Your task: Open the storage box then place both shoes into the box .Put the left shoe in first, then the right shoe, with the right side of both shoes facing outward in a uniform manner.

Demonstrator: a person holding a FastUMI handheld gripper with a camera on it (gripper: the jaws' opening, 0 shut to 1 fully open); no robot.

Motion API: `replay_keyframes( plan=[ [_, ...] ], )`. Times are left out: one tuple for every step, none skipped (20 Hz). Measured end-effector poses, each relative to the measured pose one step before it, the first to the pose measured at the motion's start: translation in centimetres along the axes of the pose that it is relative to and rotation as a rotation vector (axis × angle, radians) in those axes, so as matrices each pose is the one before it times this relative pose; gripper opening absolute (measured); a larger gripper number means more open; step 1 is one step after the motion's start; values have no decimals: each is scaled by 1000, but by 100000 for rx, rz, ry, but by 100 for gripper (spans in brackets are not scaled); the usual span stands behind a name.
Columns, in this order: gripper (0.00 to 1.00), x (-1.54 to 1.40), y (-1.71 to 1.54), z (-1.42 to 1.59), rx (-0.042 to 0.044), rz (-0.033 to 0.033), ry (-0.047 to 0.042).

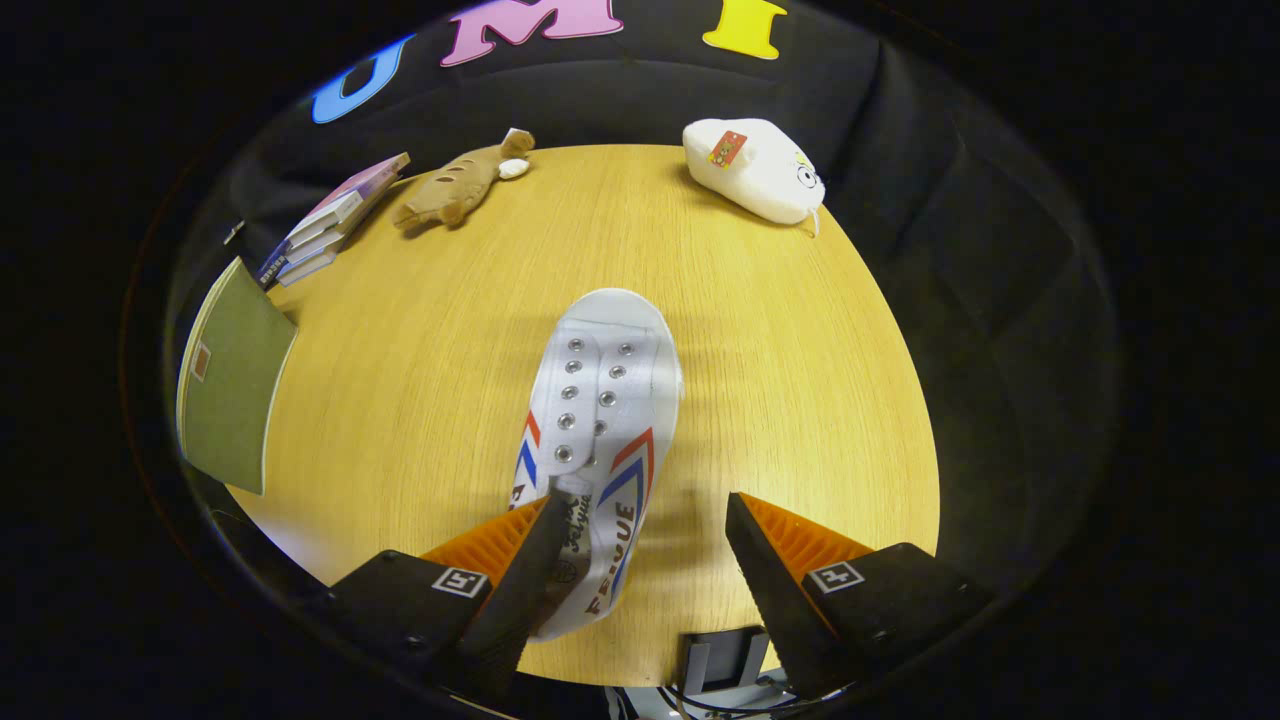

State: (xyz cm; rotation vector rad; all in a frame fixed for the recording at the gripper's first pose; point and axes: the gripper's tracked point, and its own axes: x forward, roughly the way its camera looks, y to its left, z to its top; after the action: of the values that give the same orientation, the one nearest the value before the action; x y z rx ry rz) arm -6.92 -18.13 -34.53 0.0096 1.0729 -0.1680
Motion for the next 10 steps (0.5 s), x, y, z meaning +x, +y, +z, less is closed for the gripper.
replay_keyframes(
  plan=[
    [99, 301, -85, -135, 1644, 195, 882],
    [98, 360, -55, 41, 1502, 588, 583],
    [97, 298, -96, 50, 1014, 536, 378],
    [94, 180, 211, 182, 1296, 1719, 445],
    [89, 295, 332, -10, 813, 1337, 553],
    [78, 209, 291, -7, -172, 1191, 558],
    [74, 72, 668, 82, 684, 2358, -182],
    [59, 92, 429, -18, 733, 863, 274],
    [48, -39, -39, 71, 581, -495, -638],
    [43, 42, -29, -55, 1904, 237, 915]
  ],
)
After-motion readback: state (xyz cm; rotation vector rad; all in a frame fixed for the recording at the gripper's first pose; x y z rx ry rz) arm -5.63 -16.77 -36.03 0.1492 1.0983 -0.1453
